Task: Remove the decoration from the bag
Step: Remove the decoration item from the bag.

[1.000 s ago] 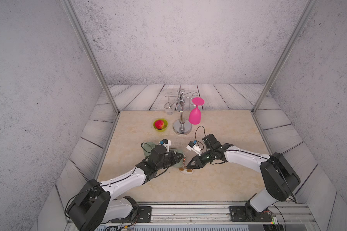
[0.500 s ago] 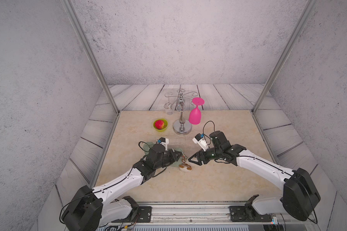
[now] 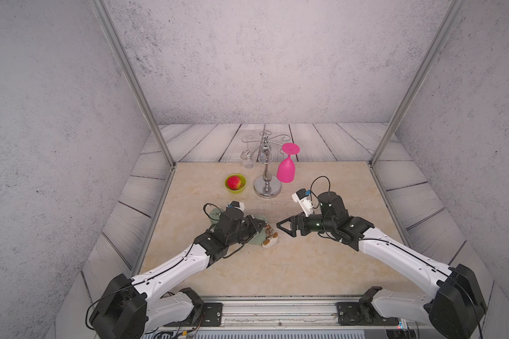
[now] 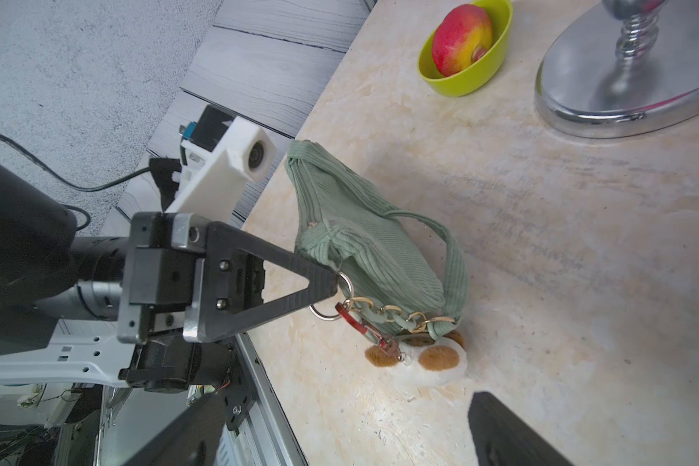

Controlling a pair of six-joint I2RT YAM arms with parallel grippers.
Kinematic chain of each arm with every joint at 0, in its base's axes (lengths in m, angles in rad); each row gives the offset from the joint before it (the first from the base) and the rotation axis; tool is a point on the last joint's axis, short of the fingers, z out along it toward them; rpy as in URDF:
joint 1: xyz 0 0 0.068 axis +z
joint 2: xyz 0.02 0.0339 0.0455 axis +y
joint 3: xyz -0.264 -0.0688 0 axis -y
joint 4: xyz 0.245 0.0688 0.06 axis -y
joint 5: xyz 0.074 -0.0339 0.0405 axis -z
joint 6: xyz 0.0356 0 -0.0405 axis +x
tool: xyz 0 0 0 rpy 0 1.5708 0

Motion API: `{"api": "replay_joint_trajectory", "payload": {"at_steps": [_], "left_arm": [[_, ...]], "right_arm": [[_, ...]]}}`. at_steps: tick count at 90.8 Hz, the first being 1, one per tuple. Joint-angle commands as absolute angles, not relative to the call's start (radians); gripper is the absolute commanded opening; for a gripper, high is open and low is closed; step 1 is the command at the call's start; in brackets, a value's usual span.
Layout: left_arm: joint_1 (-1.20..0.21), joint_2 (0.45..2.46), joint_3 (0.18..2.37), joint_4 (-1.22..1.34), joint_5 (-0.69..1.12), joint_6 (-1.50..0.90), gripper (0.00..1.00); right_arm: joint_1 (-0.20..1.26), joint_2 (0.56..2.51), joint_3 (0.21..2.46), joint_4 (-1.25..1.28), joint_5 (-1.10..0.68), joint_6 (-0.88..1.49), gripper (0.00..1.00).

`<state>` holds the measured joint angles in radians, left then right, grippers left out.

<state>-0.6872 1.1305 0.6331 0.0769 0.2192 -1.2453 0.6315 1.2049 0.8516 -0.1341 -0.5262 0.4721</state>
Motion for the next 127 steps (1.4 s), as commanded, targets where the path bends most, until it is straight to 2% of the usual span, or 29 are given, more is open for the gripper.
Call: {"api": "replay_joint_trajectory", "payload": {"at_steps": [1,25,51,87,107,127], "left_arm": [[-0.678,1.108,0.666,0.073,0.192,-1.315,0.00],[-0.666,1.101,0.671,0.081,0.202,-1.453,0.00],[-0.655,1.083,0.644,0.130,0.191,-1.571,0.00],[-0.650,1.069,0.640,0.140,0.191,-1.571,0.00],[-0.650,1.071,0.667,0.100,0.204,-1.472,0.00],[-0.646,1.061,0.662,0.093,0.231,-1.426,0.00]], "right_arm": [[0.631,1.159,0.816,-0.095,-0.453,0.457,0.97],[0.635,1.131,0.738,-0.049,-0.337,0.441,0.88],[0.644,1.145,0.713,-0.021,-0.330,0.437,0.85],[0.649,1.124,0.706,-0.008,-0.337,0.411,0.85],[0.668,1.131,0.714,0.020,-0.328,0.399,0.83],[0.727,1.139,0.688,0.094,-0.238,0.366,0.81]]}}
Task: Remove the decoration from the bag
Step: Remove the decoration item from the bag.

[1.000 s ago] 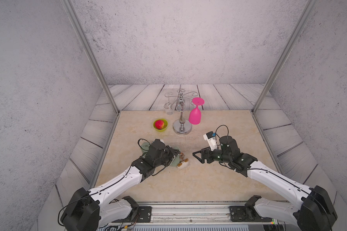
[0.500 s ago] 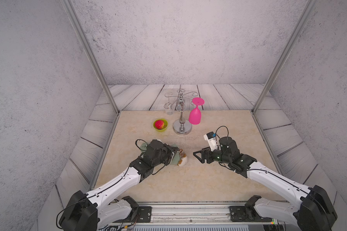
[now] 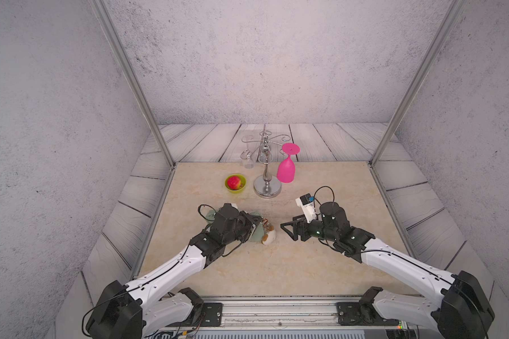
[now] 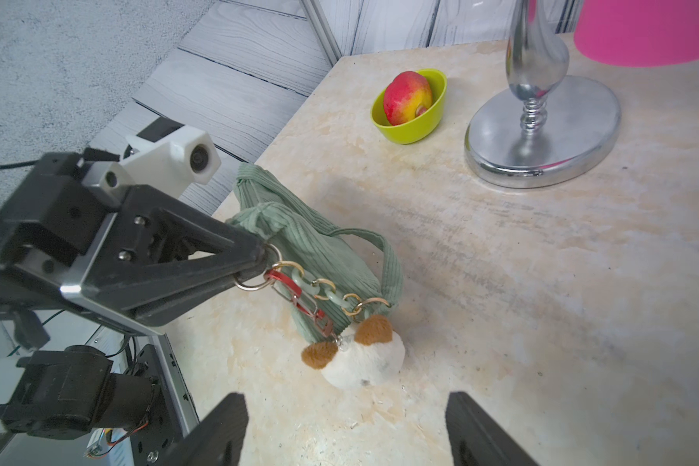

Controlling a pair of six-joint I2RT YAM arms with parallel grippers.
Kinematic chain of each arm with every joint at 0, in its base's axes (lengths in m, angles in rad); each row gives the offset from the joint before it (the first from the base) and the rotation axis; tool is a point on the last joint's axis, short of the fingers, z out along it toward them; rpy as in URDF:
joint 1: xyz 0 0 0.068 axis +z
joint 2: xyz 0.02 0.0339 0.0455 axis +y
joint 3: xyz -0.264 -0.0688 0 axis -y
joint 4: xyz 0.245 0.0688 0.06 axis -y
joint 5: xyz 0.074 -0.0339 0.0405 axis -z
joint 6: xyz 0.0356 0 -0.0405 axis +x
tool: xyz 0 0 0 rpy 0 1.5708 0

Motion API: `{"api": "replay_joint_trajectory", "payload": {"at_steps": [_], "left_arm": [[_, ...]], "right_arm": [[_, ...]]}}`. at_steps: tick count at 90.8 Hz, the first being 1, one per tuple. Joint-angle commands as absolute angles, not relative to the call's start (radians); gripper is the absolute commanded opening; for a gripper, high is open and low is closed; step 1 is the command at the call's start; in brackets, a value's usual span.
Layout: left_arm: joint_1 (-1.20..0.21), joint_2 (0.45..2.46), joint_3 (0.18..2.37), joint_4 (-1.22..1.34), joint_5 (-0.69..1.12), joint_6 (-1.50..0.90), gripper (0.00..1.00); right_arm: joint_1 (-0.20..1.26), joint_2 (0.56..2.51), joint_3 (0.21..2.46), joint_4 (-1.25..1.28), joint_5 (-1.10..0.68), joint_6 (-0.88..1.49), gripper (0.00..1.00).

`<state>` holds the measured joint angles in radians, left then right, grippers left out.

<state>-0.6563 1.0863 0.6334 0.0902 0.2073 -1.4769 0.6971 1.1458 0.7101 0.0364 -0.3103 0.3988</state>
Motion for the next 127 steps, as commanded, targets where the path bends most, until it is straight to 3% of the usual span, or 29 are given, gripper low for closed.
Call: {"api": "replay_joint_trajectory", "payload": {"at_steps": [1,77,127], "left_arm": [[-0.645,1.060,0.661,0.094,0.232,-1.427,0.00],[-0.615,1.017,0.636,0.075,0.266,-1.640,0.00],[-0.602,1.011,0.635,0.070,0.281,-1.660,0.00]], "right_arm": [[0.730,1.140,0.686,0.100,-0.231,0.365,0.81],[1.015,1.304,0.606,0.476,0.301,0.236,0.73],[1.068,1.445,0.647,0.643,0.396,0.158,0.73]]}}
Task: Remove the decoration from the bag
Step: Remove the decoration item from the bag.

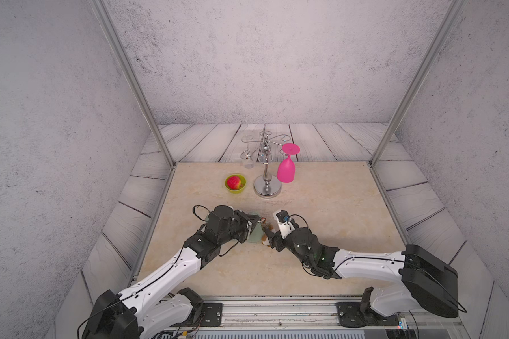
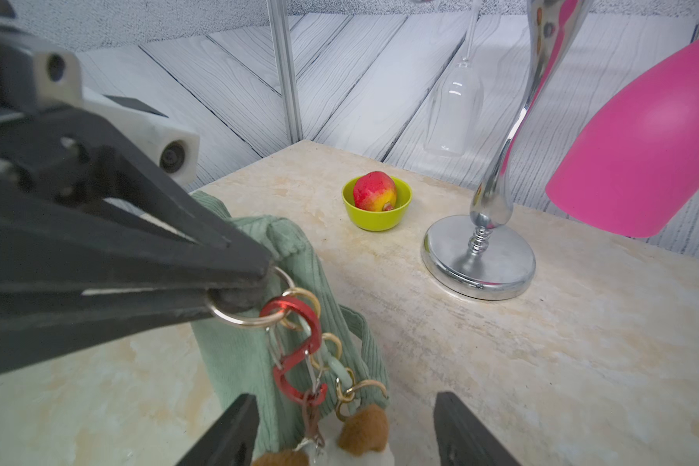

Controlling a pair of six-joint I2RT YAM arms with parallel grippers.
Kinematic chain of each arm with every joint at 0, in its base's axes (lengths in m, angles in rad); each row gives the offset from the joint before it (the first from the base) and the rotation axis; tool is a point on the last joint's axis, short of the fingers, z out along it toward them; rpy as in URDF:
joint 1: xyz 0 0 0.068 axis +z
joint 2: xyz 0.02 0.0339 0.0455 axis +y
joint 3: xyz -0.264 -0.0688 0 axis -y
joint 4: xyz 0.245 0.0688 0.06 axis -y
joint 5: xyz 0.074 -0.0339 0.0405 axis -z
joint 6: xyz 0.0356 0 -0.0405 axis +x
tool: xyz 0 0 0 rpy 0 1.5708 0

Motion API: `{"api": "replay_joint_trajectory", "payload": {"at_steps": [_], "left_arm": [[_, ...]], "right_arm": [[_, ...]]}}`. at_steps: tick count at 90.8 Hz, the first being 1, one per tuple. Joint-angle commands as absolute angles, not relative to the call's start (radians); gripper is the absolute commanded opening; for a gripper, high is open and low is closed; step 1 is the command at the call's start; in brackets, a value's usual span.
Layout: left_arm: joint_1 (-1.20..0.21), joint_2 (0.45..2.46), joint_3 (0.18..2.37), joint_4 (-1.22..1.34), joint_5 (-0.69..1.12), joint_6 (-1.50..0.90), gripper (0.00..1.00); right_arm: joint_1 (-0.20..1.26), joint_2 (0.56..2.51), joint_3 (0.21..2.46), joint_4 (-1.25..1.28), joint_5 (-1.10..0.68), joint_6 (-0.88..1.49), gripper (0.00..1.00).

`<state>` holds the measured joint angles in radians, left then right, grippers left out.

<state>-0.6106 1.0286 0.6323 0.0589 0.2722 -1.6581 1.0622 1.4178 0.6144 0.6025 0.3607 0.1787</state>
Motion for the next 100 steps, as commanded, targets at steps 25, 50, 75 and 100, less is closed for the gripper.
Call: {"api": "replay_joint_trajectory", "payload": {"at_steps": [25,50,75,100], "left_arm": [[-0.599,1.008,0.632,0.067,0.288,-1.660,0.00],[-0.597,1.009,0.636,0.065,0.291,-1.658,0.00],[-0.597,1.005,0.637,0.064,0.291,-1.658,0.00],[-0.596,1.003,0.637,0.063,0.292,-1.657,0.00]], "right_arm": [[1.069,1.474,0.677,0.656,0.397,0.152,0.72],[1.069,1.512,0.712,0.651,0.408,0.157,0.70],[1.068,1.541,0.719,0.659,0.414,0.157,0.66],[1.068,1.562,0.725,0.674,0.417,0.158,0.62]]}}
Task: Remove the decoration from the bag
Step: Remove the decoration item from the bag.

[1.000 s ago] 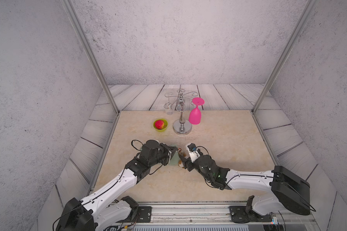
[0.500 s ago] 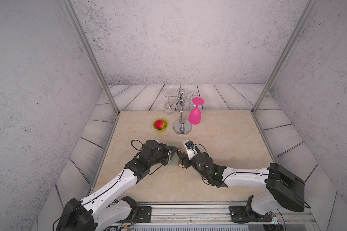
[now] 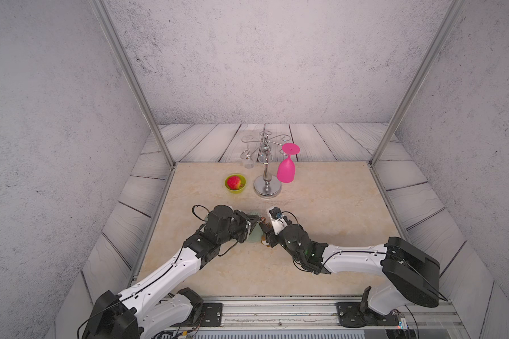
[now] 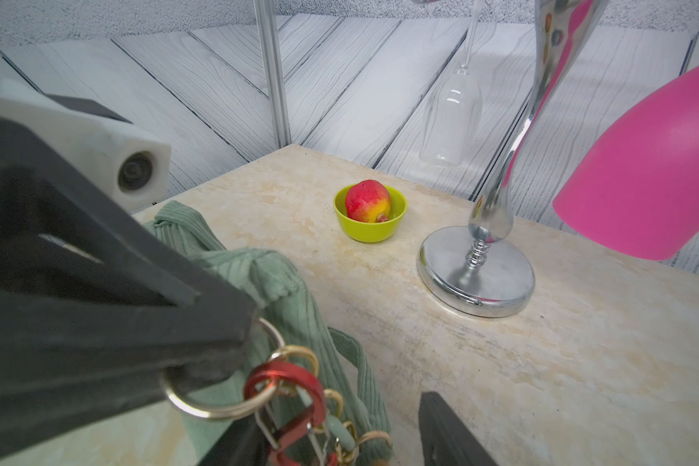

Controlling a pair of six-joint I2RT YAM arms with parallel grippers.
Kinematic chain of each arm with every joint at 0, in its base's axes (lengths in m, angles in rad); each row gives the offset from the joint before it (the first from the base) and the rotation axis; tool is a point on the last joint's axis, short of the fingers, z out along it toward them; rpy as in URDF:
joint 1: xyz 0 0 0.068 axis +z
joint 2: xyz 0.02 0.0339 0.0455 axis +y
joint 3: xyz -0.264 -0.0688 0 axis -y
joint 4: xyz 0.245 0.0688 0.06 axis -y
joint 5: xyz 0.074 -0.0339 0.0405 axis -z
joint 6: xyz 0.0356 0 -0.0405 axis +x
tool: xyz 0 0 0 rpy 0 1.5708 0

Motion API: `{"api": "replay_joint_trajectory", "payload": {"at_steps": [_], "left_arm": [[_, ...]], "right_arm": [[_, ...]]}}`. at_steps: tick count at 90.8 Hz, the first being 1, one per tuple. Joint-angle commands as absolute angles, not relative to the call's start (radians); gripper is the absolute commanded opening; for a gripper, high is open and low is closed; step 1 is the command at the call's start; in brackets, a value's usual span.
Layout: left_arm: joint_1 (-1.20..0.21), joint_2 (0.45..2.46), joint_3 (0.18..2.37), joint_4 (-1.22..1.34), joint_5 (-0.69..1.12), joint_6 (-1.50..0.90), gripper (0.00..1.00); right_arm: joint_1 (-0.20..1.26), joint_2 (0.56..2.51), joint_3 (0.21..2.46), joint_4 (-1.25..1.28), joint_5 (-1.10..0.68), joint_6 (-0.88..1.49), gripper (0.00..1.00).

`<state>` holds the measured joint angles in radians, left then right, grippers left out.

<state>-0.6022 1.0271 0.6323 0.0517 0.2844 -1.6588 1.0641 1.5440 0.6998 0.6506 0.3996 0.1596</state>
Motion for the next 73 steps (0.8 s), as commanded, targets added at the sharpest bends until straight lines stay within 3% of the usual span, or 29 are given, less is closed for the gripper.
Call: {"api": "replay_joint_trajectory", "payload": {"at_steps": [1,16,73], "left_arm": [[-0.597,1.003,0.637,0.063,0.292,-1.657,0.00],[-0.595,1.003,0.635,0.063,0.293,-1.656,0.00],[-0.593,0.990,0.626,0.066,0.291,-1.657,0.00]], "right_arm": [[1.068,1.563,0.725,0.675,0.416,0.158,0.62],[1.068,1.576,0.738,0.675,0.406,0.154,0.61],[1.068,1.528,0.715,0.649,0.352,0.153,0.34]]}}
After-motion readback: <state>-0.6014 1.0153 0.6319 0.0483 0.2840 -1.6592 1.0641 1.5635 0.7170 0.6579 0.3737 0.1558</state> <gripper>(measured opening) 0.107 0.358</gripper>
